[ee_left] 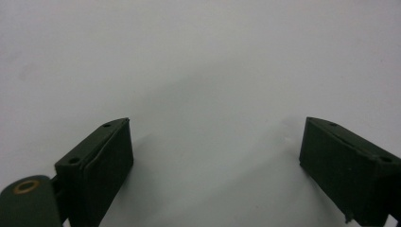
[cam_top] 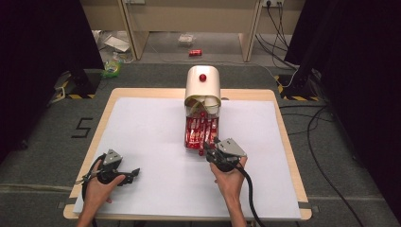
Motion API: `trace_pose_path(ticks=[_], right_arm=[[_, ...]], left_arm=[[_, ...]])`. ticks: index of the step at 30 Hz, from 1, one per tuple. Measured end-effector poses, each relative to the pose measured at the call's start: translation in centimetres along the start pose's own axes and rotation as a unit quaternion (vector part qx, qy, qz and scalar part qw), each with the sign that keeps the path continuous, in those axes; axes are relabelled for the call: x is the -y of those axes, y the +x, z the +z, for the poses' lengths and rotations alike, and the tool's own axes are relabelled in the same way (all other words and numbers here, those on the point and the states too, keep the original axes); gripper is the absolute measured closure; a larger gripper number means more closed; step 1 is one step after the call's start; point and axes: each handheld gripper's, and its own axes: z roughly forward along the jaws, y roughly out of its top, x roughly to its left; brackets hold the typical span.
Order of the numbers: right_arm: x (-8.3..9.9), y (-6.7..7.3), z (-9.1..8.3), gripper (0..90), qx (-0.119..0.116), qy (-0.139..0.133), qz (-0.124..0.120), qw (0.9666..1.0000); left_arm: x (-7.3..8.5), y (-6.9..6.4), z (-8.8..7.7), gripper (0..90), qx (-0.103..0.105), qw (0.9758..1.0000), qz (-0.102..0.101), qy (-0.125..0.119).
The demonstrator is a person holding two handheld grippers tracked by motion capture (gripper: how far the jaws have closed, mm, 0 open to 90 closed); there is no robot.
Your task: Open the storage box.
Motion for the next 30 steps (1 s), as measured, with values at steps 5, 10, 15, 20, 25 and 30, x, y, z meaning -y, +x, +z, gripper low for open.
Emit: trace_pose_path(ticks=[5,10,15,20,25,30], right_arm=[[-0.6,-0.4,0.5,58.4,0.004,0.006,-0.004,1.0],[-1.0,-0.7,1.1,58.0,0.0,0.009,-0.003,1.0],[-1.1,-1.3,1.8,57.1,-0.007,0.017,0.005,0.9998],[-1.2,-2.0,2.4,56.3,-0.015,0.024,0.006,0.9996],[-1.2,-2.3,2.9,54.9,-0.035,0.039,-0.004,0.9986],[-1.4,-2.5,3.2,53.4,-0.054,0.047,-0.035,0.9969]], left_arm=[[0.0,0.0,0.0,9.7,0.0,1.0,0.0,0.0],[0.0,0.0,0.0,9.7,0.0,1.0,0.0,0.0],[0.0,0.0,0.0,9.7,0.0,1.0,0.0,0.0],[0.0,0.0,0.0,9.7,0.0,1.0,0.0,0.0],[0.0,0.0,0.0,9.7,0.0,1.0,0.0,0.0],[0.0,0.0,0.0,9.7,0.0,1.0,0.0,0.0]])
